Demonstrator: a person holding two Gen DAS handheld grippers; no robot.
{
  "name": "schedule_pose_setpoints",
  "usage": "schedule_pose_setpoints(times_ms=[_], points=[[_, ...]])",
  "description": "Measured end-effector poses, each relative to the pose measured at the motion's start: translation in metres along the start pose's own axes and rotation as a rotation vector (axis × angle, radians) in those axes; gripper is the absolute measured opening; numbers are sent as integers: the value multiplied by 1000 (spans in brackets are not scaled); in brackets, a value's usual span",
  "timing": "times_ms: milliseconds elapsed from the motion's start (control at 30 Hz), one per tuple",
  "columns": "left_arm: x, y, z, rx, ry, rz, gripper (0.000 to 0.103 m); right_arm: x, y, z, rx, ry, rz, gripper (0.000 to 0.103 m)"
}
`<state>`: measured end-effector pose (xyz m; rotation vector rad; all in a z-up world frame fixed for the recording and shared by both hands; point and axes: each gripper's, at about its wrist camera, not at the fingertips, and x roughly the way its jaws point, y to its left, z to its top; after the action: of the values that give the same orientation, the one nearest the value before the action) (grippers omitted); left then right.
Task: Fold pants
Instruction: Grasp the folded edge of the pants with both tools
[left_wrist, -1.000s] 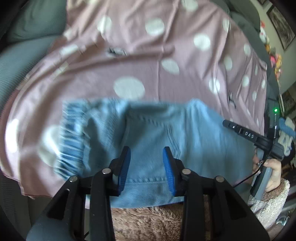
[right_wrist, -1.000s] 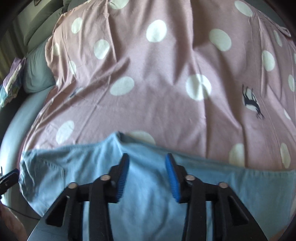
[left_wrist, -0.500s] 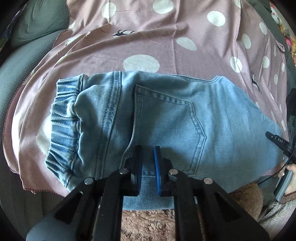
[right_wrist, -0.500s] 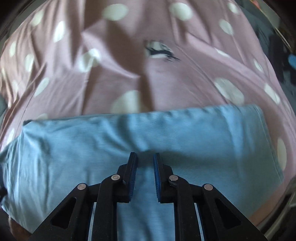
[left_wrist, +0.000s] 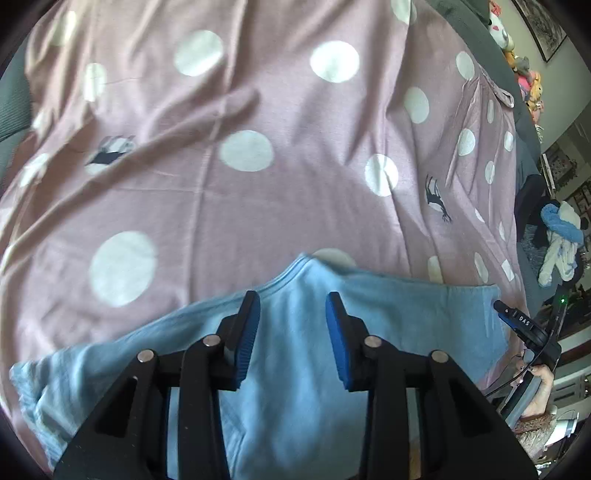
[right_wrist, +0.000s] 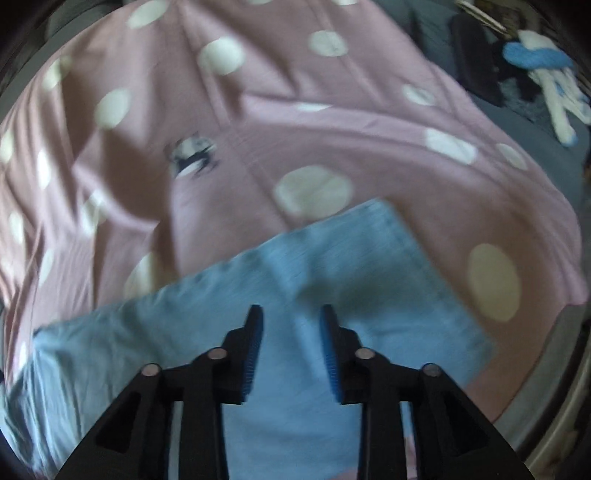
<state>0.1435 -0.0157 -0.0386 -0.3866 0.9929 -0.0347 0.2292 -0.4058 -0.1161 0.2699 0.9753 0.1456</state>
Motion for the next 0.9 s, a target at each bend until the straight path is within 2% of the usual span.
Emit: schedule_pose_setpoints(times_ms=[167, 233, 433, 467, 533, 567, 733, 900], points=[[47, -11, 7, 4, 91, -5, 32, 11, -31, 35, 111, -8, -25, 40], [60, -8, 6, 0, 114, 11, 32, 19, -36, 46, 130, 1, -24, 47], [66, -1, 7, -28, 109, 5, 32, 41, -35, 61, 128, 34, -66, 48], [66, -1, 7, -27, 110, 5, 33, 43, -36, 59, 126, 35, -76, 46], [66, -1, 7, -23, 109, 6, 32, 43, -39, 56, 123, 22, -86, 32], [68, -2, 8, -22, 109, 8, 32, 41, -41, 56, 129, 7, -95, 14], [73, -5, 9, -17, 102, 15, 33, 22, -56, 57, 178, -62, -52, 3], [74, -5, 10, -26, 94, 6, 33, 38, -53, 57, 165, -47, -84, 3]])
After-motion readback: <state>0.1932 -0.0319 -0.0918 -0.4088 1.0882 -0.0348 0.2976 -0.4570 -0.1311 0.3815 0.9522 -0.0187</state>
